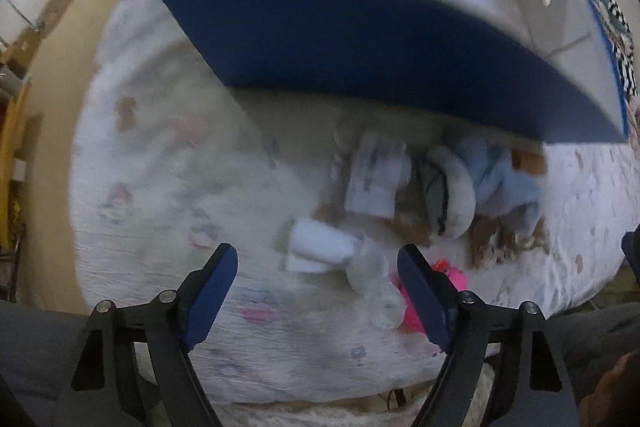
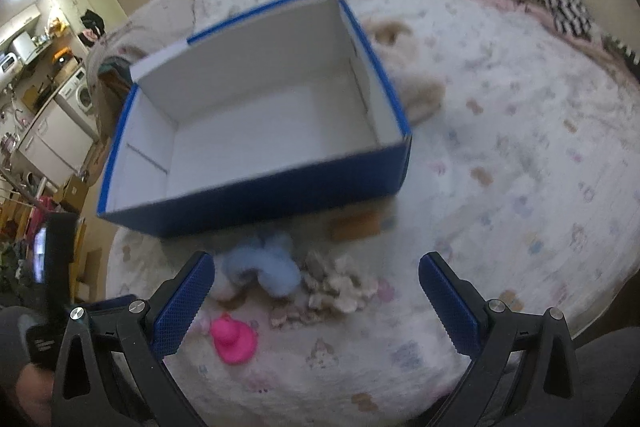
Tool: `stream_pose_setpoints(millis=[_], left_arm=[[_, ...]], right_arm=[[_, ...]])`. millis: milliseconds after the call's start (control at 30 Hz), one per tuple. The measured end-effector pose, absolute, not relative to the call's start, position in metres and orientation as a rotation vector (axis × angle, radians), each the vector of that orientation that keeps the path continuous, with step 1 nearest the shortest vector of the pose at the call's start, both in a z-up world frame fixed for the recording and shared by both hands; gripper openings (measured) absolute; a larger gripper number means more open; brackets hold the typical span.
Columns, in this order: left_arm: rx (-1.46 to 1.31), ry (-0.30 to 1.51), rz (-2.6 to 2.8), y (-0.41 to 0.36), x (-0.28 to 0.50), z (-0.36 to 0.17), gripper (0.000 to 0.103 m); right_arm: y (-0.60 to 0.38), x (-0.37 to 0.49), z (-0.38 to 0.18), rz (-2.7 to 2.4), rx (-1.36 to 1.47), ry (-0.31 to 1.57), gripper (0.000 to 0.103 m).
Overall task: Organize soft objects
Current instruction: 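Grasp the white rolled sock with the left gripper while the right gripper grasps the pink duck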
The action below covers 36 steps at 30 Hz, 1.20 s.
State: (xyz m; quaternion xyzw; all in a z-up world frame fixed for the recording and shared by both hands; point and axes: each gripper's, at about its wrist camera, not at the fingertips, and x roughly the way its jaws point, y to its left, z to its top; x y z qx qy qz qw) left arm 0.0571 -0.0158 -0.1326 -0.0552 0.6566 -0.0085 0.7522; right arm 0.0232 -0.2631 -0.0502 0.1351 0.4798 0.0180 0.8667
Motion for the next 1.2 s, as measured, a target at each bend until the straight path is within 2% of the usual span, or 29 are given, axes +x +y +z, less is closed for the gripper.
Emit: stream_pose_setpoints(millis=[133,200,233,300,400,467,500,867,1200], left_arm=[[-0.125,1.472,-0.037,-0.022,0.058,-0.153,0.081],[-0.116,1.492,-0.027,-0.022,0.058,-0.164,0.076],[-0.108,1.498,-0.011,-0.020,0.058,-0.168,0.066],[-0.114,1.498,0.001,-0.017,0.057,-0.175,0.060],[-0.124,1.512,0.018,-0.010,0.054,-0.175,0.044],[-0.121,1.520,0.032,-0.005,0.051,-0.177,0.025],[-0.123,1.522,0.029,-0.004,0.049,-0.177,0.022],[-0.067,1.444,0.021,0.008,0.018,-0.142,0.019],[-0.024,1.329,0.099,0.002,0.007,-0.055,0.019]], right_arm=[[-0.258,0.029,-0.065,0.056,0.282,1.070,0.103],[-0.255,0.031,-0.068,0.056,0.276,1.082,0.103],[-0.253,0.032,-0.068,0.056,0.274,1.085,0.103],[-0.249,0.033,-0.069,0.057,0.263,1.088,0.103],[-0.246,0.034,-0.070,0.058,0.247,1.097,0.103],[-0.247,0.034,-0.071,0.058,0.246,1.101,0.103],[-0.248,0.034,-0.070,0.056,0.249,1.100,0.103],[-0.245,0.031,-0.066,0.073,0.241,1.084,0.103],[-0.250,0.027,-0.057,0.093,0.278,1.069,0.103]])
